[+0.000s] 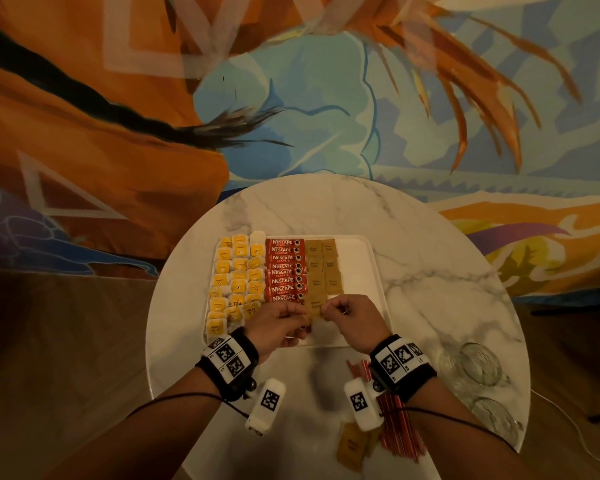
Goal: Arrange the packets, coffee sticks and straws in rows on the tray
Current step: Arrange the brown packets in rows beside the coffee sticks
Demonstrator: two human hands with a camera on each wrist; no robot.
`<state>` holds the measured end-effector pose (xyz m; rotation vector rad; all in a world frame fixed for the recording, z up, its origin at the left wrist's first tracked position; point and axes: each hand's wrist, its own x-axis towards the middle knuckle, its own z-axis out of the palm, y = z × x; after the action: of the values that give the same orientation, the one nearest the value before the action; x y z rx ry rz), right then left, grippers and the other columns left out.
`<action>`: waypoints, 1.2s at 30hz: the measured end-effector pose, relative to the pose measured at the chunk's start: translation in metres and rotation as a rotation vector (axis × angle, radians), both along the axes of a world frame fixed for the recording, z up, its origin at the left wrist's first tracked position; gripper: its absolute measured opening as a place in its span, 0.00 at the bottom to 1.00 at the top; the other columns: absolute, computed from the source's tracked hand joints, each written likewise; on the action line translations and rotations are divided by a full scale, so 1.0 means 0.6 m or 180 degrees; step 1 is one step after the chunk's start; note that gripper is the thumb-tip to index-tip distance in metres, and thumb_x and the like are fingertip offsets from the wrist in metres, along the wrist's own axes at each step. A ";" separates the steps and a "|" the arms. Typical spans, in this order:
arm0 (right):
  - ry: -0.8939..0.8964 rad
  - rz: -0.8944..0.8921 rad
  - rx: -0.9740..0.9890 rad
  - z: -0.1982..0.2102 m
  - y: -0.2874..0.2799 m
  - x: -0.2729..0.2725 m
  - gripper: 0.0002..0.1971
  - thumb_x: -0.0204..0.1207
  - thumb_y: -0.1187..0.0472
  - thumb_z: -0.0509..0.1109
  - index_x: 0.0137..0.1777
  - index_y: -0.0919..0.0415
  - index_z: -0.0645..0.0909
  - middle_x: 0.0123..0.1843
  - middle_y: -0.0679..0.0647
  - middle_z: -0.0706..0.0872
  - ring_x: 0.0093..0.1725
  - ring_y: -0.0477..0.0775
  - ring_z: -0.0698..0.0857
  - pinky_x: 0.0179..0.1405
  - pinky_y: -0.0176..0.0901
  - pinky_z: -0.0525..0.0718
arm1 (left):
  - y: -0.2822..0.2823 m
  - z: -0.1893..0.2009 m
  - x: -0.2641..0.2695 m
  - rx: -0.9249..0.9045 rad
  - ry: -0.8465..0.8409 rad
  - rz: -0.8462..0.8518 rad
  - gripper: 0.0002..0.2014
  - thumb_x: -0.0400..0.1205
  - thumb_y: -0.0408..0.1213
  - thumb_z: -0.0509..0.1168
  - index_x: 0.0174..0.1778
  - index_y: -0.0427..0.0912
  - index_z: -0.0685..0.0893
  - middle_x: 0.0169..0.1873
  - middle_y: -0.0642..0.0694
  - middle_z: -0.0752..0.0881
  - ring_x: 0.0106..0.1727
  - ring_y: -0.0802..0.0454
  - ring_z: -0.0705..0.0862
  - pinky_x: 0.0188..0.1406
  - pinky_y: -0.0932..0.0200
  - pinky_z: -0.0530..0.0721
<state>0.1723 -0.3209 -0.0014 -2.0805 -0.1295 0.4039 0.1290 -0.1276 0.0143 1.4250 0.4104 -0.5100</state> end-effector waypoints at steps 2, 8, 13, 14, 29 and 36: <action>-0.0037 -0.0177 -0.0288 -0.002 -0.013 0.017 0.10 0.80 0.53 0.72 0.38 0.50 0.90 0.38 0.45 0.91 0.41 0.44 0.88 0.42 0.39 0.83 | -0.001 -0.004 0.002 0.0082 0.0014 0.0044 0.08 0.81 0.28 0.70 0.56 0.35 0.86 0.43 0.40 0.90 0.38 0.50 0.87 0.40 0.56 0.86; 0.0265 -0.0359 -0.1061 -0.023 -0.035 0.061 0.17 0.80 0.54 0.70 0.34 0.63 0.88 0.30 0.54 0.87 0.30 0.51 0.82 0.28 0.37 0.75 | 0.001 -0.013 -0.001 0.0449 -0.0146 -0.0109 0.07 0.81 0.29 0.70 0.54 0.35 0.87 0.44 0.41 0.90 0.36 0.53 0.87 0.35 0.61 0.85; 0.0343 -0.0407 -0.1353 -0.033 -0.032 0.074 0.16 0.79 0.51 0.71 0.35 0.61 0.88 0.31 0.53 0.86 0.31 0.51 0.83 0.26 0.36 0.74 | 0.008 -0.020 -0.002 0.0731 -0.0230 -0.0343 0.06 0.82 0.31 0.70 0.54 0.37 0.87 0.46 0.41 0.90 0.36 0.55 0.87 0.36 0.62 0.85; 0.0352 -0.0387 -0.1393 -0.033 -0.031 0.075 0.16 0.79 0.51 0.72 0.35 0.62 0.88 0.32 0.55 0.87 0.32 0.52 0.84 0.27 0.37 0.76 | 0.009 -0.021 -0.002 0.0759 -0.0226 -0.0374 0.07 0.82 0.31 0.70 0.55 0.37 0.87 0.47 0.40 0.90 0.36 0.55 0.87 0.36 0.62 0.84; 0.0111 -0.0518 -0.1382 -0.037 -0.029 0.076 0.08 0.77 0.50 0.73 0.52 0.50 0.84 0.51 0.49 0.86 0.48 0.49 0.82 0.47 0.40 0.78 | 0.016 -0.035 -0.007 0.0874 -0.0325 -0.0564 0.03 0.82 0.34 0.71 0.50 0.43 0.88 0.50 0.39 0.90 0.43 0.50 0.88 0.46 0.57 0.86; 0.0033 -0.0276 -0.1368 -0.038 -0.024 0.076 0.18 0.79 0.50 0.72 0.68 0.51 0.83 0.66 0.50 0.86 0.61 0.51 0.84 0.59 0.41 0.79 | 0.018 -0.035 -0.008 0.0887 -0.0315 -0.0584 0.03 0.83 0.34 0.70 0.50 0.44 0.88 0.50 0.40 0.90 0.43 0.51 0.88 0.46 0.57 0.86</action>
<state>0.2178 -0.3351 -0.0240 -2.4953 0.0603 0.4162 0.1243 -0.1169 -0.0068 1.7604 0.2795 -0.5423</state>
